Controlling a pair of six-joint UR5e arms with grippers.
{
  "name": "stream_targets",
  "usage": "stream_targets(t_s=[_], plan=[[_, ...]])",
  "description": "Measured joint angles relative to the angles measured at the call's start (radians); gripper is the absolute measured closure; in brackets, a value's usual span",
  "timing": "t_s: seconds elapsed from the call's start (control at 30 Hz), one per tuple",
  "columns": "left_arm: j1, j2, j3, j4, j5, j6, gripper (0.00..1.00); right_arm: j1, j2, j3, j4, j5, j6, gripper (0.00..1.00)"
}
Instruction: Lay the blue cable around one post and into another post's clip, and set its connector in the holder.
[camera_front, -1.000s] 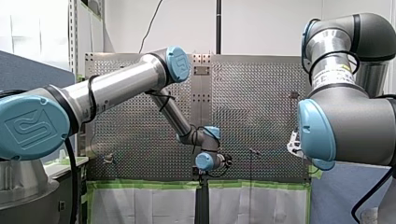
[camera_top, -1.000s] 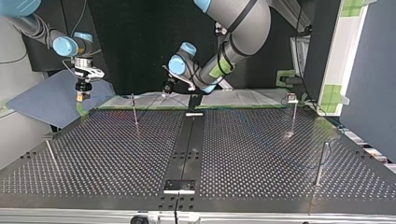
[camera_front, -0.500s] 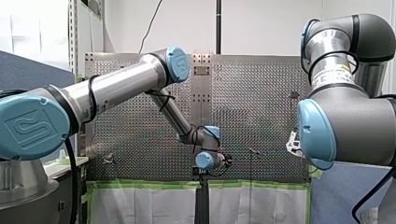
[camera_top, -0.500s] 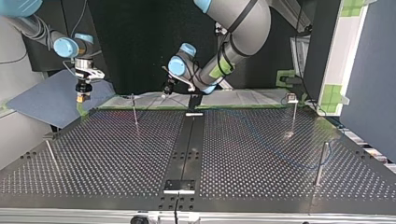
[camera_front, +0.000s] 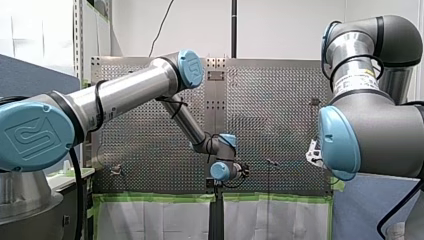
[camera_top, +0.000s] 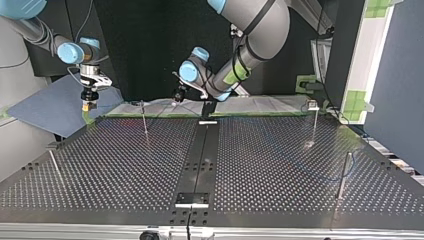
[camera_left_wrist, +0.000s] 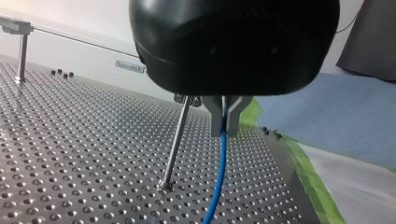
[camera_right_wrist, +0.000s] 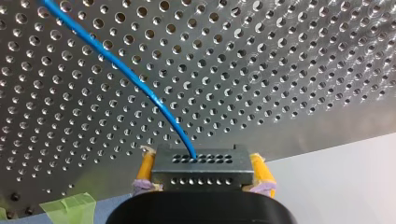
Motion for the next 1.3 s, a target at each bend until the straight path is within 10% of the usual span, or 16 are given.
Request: stream_targets(t_s=[1.3], plan=[[0.01,-0.04,0.109,-0.095,-0.005,0.008,0.99,0.001,0.026,-0.054,0.035,0.02,0.001,1.0]])
